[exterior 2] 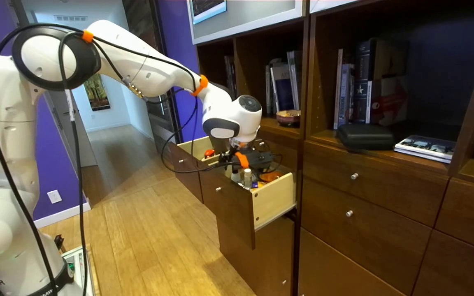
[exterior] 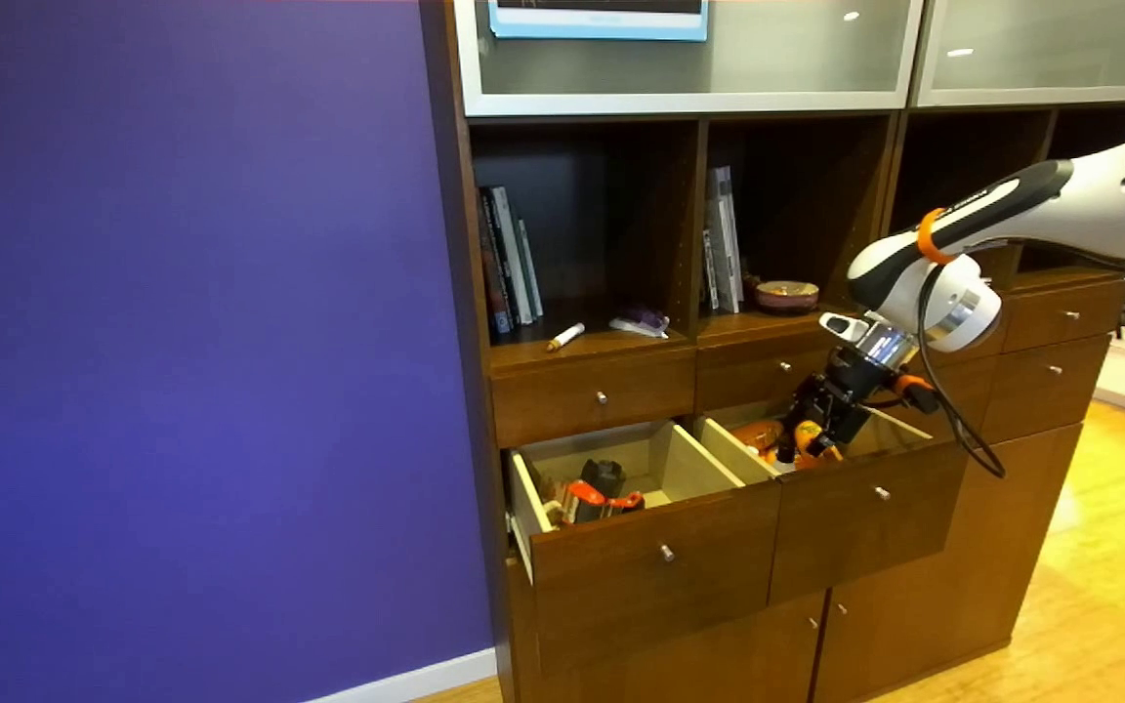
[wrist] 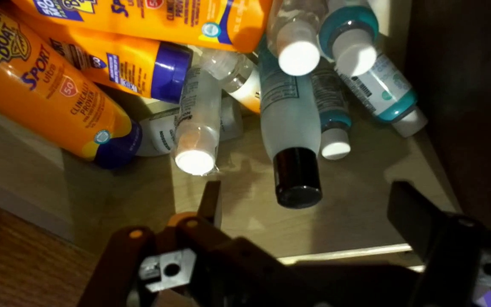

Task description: Remove the white bottle from the second open drawer from the left and put it in the second shelf from the left

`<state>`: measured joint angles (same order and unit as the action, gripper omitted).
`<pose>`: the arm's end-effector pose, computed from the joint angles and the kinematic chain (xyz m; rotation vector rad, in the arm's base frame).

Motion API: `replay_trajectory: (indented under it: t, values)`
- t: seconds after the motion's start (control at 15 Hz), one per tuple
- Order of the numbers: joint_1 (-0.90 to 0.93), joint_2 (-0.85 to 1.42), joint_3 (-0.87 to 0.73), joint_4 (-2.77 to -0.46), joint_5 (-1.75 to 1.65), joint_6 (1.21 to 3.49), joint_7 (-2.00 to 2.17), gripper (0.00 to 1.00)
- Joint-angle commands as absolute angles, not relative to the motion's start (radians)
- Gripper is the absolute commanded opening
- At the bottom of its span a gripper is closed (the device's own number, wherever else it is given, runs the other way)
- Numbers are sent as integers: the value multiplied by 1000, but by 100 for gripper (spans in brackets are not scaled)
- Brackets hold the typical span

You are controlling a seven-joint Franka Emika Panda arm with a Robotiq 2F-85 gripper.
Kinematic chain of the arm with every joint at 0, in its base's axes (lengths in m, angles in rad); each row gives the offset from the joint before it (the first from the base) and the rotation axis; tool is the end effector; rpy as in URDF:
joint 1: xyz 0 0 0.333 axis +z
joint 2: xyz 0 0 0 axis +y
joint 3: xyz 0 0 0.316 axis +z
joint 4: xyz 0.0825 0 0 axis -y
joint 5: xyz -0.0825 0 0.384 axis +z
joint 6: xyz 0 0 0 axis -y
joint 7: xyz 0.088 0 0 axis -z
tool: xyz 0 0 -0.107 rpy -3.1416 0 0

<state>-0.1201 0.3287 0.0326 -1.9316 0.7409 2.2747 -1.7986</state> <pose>0.6215 -0.0388 0.3244 -2.2446 -1.5690 -0.6627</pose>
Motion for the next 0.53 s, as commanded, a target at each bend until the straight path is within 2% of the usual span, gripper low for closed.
replay_trajectory:
  t: [0.0,0.47]
  values:
    - [-163,375,63,-1870,810,2212,-1894,100]
    - [-170,426,57,-1825,827,2147,-1940,100]
